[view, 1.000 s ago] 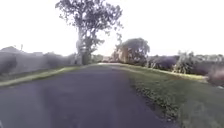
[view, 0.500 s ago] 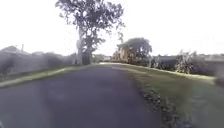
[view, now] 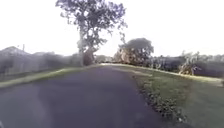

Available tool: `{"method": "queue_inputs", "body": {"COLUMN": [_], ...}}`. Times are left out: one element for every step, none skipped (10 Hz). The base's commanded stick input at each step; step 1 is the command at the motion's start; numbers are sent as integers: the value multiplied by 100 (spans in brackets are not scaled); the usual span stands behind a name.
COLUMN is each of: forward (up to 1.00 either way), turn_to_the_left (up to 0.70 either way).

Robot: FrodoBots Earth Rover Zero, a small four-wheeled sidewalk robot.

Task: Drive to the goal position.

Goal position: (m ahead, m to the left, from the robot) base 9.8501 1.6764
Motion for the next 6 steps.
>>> {"method": "queue_inputs", "body": {"forward": [100, 100, 100, 100, 100, 100], "turn_to_the_left": [0, 0, -26, -33, -39, -40]}}
